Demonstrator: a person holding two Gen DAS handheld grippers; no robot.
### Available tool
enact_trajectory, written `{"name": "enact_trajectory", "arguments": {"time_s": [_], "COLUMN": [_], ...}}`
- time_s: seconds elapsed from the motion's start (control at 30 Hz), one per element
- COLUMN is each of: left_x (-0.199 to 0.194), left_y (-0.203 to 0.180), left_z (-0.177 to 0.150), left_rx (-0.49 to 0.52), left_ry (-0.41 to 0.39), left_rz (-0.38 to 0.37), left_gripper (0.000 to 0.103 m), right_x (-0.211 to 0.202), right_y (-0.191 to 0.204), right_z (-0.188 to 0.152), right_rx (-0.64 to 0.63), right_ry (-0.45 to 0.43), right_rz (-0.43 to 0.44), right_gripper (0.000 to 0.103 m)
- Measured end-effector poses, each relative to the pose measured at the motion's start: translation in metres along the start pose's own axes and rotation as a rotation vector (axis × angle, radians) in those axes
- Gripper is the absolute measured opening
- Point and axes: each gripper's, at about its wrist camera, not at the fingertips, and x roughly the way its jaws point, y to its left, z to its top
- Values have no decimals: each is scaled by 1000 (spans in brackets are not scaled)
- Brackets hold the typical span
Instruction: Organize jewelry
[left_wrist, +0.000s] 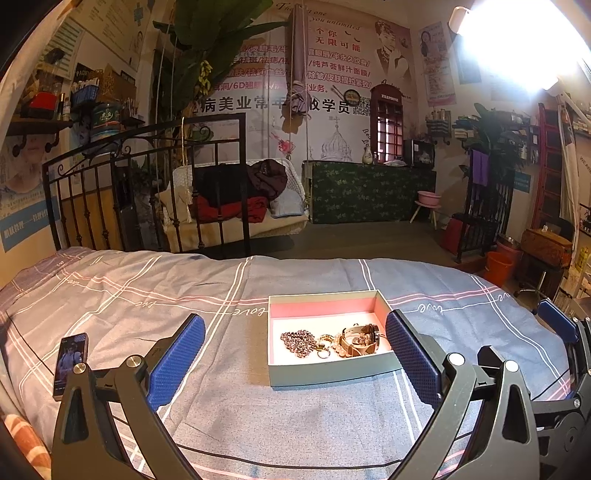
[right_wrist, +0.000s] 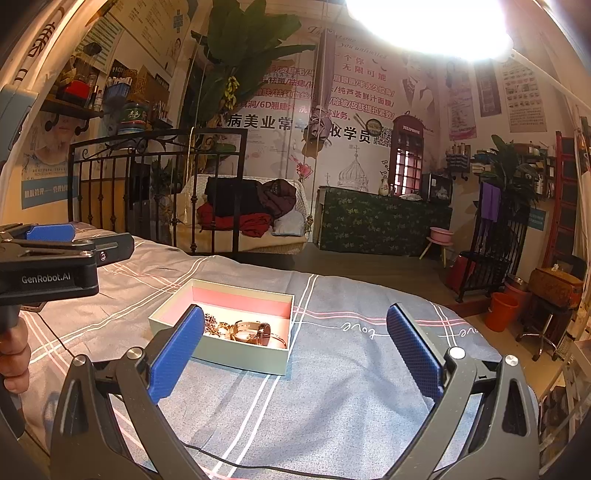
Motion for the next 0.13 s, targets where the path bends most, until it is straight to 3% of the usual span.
{"name": "enact_trajectory", "arguments": {"time_s": [0.13], "left_x": [1], "left_y": [0], "left_z": [-1], "left_rx": [-2], "left_ry": [0], "left_rz": [2], "left_gripper": [97], "right_x": [1], "right_y": [0], "right_z": [-1], "right_rx": [-4], "right_ry": [2], "right_rz": [0], "right_gripper": [97]}}
